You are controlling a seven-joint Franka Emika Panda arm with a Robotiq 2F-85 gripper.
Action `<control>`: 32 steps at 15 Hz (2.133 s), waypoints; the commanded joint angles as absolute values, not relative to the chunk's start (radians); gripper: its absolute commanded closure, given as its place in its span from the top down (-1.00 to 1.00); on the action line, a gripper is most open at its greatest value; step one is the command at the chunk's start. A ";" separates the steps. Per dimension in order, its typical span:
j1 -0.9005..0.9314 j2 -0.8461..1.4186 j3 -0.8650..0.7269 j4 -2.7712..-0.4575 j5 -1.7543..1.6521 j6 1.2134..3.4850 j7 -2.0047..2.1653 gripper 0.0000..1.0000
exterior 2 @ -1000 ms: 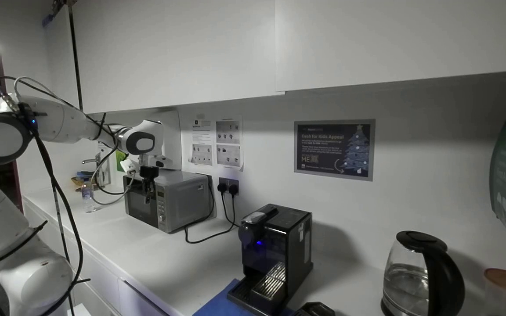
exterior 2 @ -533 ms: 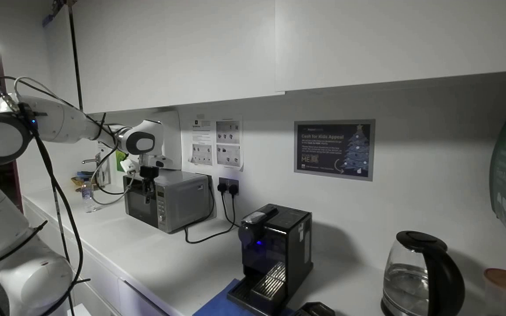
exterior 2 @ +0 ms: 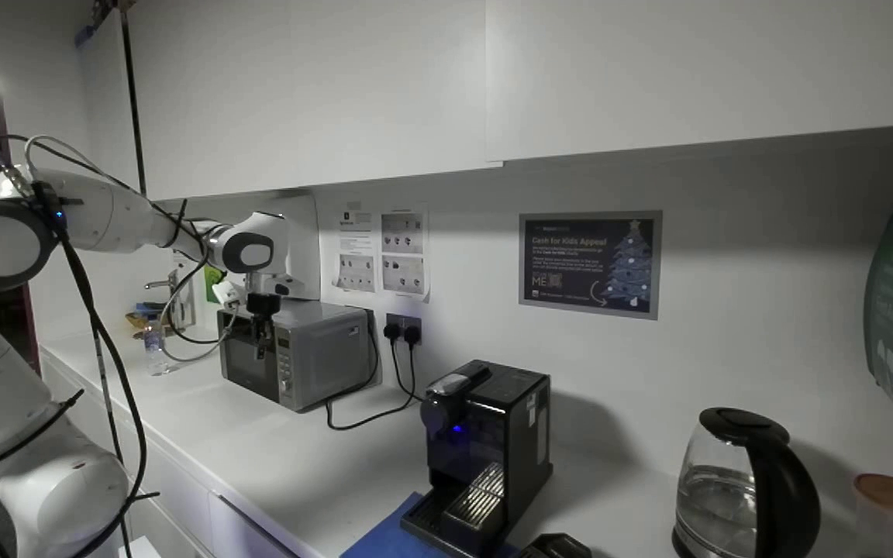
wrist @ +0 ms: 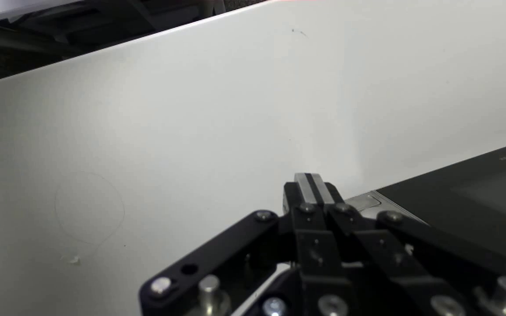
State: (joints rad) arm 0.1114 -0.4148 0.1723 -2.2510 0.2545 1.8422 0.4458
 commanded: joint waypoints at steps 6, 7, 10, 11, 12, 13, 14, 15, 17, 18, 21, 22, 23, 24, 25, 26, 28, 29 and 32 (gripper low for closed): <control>0.102 -0.415 0.180 -2.249 0.257 1.839 0.443 -0.98; 0.102 -0.415 0.180 -2.249 0.257 1.839 0.443 -0.98; 0.101 -0.419 0.193 -2.246 0.239 1.838 0.462 -0.48; 0.098 -0.420 0.209 -2.250 0.222 1.844 0.499 -0.44; 0.097 -0.420 0.222 -2.254 0.212 1.843 0.529 -0.31; 0.101 -0.419 0.238 -2.255 0.205 1.832 0.556 -0.14; 0.104 -0.418 0.253 -2.257 0.198 1.822 0.581 -0.01; 0.108 -0.416 0.265 -2.259 0.197 1.815 0.601 0.13; 0.114 -0.417 0.288 -2.265 0.192 1.813 0.646 0.43; 0.115 -0.420 0.298 -2.270 0.190 1.814 0.667 0.57; 0.119 -0.419 0.317 -2.276 0.173 1.812 0.713 0.98; 0.122 -0.417 0.321 -2.276 0.164 1.813 0.715 1.00; 0.123 -0.414 0.324 -2.277 0.156 1.816 0.716 1.00; 0.126 -0.408 0.328 -2.276 0.148 1.820 0.708 1.00; 0.130 -0.402 0.329 -2.277 0.140 1.824 0.695 1.00; 0.134 -0.393 0.332 -2.276 0.133 1.831 0.685 1.00; 0.140 -0.378 0.337 -2.273 0.118 1.841 0.673 1.00; 0.144 -0.370 0.338 -2.272 0.109 1.848 0.667 1.00; 0.154 -0.344 0.342 -2.268 0.074 1.876 0.662 1.00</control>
